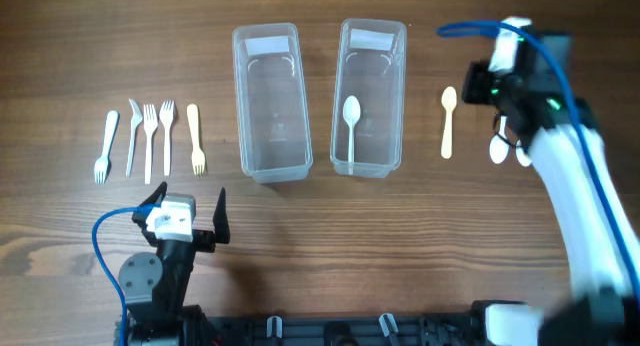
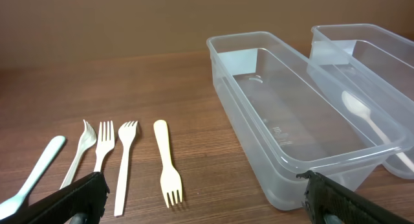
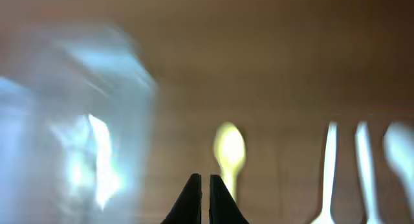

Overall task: Pack container
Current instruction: 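Grasp the cream spoon with the right gripper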

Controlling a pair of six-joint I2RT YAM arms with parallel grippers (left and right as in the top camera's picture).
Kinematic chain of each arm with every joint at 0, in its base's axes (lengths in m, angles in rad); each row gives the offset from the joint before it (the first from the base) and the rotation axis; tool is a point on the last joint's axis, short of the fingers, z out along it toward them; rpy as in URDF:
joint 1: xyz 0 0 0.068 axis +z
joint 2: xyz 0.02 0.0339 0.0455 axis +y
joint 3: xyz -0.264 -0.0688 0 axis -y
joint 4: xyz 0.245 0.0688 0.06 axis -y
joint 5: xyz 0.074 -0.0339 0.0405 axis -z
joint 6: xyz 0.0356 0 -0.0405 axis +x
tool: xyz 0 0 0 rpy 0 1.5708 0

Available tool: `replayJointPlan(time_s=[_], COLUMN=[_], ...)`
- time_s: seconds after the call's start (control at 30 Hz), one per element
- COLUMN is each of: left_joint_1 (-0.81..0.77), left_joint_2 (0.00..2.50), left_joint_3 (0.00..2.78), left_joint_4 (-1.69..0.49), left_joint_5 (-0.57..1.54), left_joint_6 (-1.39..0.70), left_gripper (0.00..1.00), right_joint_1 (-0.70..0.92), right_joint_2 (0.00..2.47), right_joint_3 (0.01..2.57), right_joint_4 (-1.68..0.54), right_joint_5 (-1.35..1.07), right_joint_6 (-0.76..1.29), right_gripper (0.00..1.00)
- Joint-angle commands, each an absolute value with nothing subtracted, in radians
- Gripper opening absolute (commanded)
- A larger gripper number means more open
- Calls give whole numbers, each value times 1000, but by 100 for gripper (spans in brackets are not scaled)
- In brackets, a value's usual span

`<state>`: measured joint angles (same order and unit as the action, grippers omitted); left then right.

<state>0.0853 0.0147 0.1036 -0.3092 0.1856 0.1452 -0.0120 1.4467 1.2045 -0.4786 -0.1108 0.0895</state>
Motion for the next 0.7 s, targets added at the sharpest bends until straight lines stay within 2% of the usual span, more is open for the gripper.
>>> replayJointPlan(time_s=[0.0, 0.07, 0.1, 0.13, 0.17, 0.2, 0.27, 0.33, 0.67], left_joint_1=[81, 81, 81, 81, 81, 81, 81, 81, 81], left_joint_2=[7, 7, 7, 7, 7, 7, 7, 7, 7], left_joint_3=[96, 96, 96, 96, 96, 96, 96, 96, 96], left_joint_4=[-306, -306, -306, -306, -306, -306, -306, -306, -306], left_joint_5=[205, 205, 205, 205, 205, 205, 205, 205, 205], left_joint_6=[162, 162, 162, 162, 162, 162, 162, 162, 162], left_gripper=[100, 100, 100, 100, 100, 100, 100, 100, 100], right_joint_1=[28, 28, 28, 28, 28, 28, 28, 28, 25], right_joint_2=[1266, 1222, 1219, 1222, 1233, 1245, 1294, 1374, 1820], right_joint_3=[1214, 1213, 1213, 1210, 1199, 1188, 1156, 1130, 1117], right_joint_4=[-496, -524, -539, -552, -561, -566, -573, -551, -381], right_joint_5=[-169, -142, -120, -102, -86, -76, -42, -32, -18], right_joint_6=[108, 107, 108, 107, 105, 104, 104, 104, 107], right_gripper=[4, 5, 9, 31, 42, 49, 68, 77, 75])
